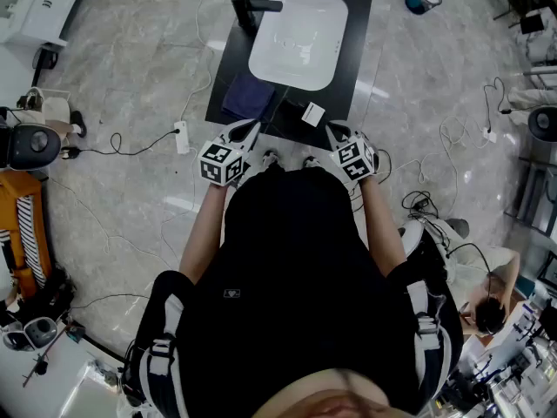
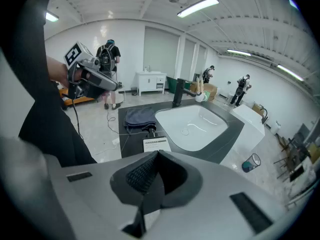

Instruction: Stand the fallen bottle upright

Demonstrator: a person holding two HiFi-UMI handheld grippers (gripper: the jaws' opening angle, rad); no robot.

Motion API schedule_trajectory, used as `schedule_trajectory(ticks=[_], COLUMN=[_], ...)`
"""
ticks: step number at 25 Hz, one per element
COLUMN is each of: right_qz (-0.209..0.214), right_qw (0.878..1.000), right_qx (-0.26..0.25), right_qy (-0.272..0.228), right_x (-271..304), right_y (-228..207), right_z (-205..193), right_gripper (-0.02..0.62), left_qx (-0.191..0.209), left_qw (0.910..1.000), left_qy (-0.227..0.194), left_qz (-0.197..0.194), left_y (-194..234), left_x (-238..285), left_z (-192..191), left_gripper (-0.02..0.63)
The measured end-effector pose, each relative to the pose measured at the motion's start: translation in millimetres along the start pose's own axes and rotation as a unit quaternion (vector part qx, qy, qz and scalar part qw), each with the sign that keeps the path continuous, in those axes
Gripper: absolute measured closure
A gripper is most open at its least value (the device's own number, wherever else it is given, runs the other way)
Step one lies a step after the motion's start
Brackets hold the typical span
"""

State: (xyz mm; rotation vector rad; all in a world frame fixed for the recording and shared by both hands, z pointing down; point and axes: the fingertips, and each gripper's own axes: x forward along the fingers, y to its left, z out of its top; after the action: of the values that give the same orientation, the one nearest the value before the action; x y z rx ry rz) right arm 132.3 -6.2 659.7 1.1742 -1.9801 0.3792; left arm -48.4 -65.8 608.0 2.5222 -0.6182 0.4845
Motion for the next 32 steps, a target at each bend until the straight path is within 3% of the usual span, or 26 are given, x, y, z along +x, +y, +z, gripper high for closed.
schedule_trajectory(ticks=[16, 32], right_qz=[-0.006, 0.03], right_qw=[1.0, 0.997], right_qx=[-0.007, -0.074], right_qy=[0.01, -0.004], right_x=[11.3, 56.9], right_y=[7.1, 30.8], right_z=[2.0, 63.6], right_gripper=[0.534, 0.534], left_qx=[-0.011, -0.04], left_qw=[0.9999, 0.9979], left_qy=[-0.006, -0.025], left_qz=[0.001, 0.043], left_y=[2.1, 41.7], left_x=[-8.0, -45.6], left_z=[-8.5, -21.1], left_gripper=[0.591, 0.591])
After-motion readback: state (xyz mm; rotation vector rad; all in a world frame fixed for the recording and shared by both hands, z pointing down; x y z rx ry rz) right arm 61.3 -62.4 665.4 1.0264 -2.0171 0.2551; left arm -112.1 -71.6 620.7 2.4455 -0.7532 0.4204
